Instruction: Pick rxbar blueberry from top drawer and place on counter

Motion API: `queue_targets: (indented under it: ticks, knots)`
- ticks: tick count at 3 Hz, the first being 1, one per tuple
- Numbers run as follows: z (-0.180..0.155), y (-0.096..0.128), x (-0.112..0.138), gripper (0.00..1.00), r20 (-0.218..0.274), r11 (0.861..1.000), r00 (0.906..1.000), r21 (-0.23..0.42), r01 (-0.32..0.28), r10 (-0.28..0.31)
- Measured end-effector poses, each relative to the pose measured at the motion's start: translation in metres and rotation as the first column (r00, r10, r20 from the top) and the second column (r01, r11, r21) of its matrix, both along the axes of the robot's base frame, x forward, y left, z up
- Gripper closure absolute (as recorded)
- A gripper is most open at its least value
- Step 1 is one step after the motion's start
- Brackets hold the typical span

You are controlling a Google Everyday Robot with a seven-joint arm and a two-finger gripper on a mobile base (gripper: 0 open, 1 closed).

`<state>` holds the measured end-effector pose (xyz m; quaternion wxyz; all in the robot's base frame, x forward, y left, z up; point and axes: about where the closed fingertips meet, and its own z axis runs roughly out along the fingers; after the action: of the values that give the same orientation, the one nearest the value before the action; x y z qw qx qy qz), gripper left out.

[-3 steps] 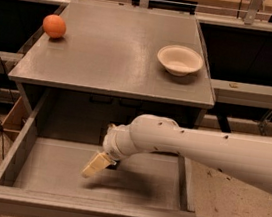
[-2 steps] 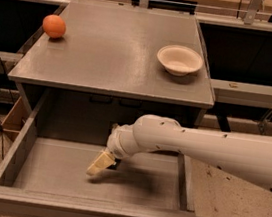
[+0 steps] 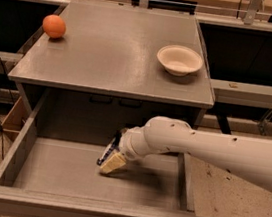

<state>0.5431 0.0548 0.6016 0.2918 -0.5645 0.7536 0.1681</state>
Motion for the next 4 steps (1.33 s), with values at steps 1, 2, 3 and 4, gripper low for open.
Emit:
queue_targets:
  ticks: [1, 2, 3, 4]
  knots:
    - [-0.005, -0.013, -0.004, 0.41, -0.003, 1.0, 1.0, -0.009, 0.006, -0.006]
    - [-0.005, -0.021, -0.007, 0.72, -0.008, 1.0, 0.9998, -0.007, 0.017, -0.018]
    - [-0.002, -0.021, -0.007, 0.95, -0.008, 1.0, 0.9998, -0.007, 0.017, -0.018]
    - [0.031, -0.033, -0.009, 1.0, 0.007, 1.0, 0.9998, -0.006, 0.016, -0.016]
